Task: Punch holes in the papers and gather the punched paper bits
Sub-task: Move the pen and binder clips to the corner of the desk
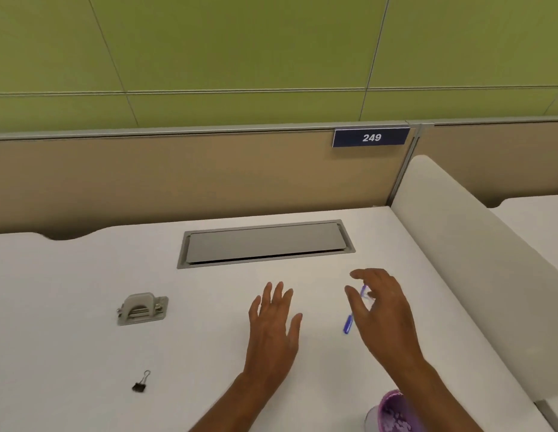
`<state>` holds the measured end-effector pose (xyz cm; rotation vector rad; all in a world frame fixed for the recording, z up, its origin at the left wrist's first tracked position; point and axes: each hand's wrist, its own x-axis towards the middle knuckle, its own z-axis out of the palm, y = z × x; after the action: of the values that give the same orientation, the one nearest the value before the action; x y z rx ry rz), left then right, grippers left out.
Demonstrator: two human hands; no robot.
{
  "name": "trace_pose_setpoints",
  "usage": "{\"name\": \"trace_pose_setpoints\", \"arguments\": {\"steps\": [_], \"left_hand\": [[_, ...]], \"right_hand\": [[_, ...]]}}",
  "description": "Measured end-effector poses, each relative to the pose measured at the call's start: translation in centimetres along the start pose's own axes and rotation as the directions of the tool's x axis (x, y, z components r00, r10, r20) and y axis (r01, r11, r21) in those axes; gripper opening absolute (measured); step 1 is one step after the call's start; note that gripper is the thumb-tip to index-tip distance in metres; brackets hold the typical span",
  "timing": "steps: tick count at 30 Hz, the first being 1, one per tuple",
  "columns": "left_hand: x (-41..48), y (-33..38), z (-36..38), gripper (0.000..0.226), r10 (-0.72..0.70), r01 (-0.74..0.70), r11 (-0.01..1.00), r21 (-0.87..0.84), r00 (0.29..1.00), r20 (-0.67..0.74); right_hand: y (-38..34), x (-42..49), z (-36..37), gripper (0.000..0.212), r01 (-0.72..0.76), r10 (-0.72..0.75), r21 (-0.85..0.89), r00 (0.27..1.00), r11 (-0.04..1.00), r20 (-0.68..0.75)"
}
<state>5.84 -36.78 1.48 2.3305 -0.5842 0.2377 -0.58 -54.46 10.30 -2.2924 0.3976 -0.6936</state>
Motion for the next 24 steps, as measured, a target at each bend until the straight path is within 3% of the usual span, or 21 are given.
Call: {"name": "trace_pose_setpoints", "arguments": {"steps": [8,13,24], "left_hand": [[-6.2,-12.2,-12.3,0.052,-0.161,0.183,0.967,0.177,0.978,-0.13],[-10.0,-18.3,-17.2,0.066,-0.262,0.284,0.914,0.289,0.958,-0.114],[-12.2,-23.0,-19.6,0.064,-0.26,0.26,0.911,0.32,0.965,-0.043]], "right_hand": [[-10.0,-8.8,13.1,0.022,0.138,-0.136,0.008,0.965,0.99,0.224],[-13.9,-14.7,20.6,0.021,0.11,-0.103,-0.006,0.949,0.994,0.297],[-17.8,-19.3,27.0,0.024,0.049,0.011,-0.174,0.944,0.983,0.329]]}}
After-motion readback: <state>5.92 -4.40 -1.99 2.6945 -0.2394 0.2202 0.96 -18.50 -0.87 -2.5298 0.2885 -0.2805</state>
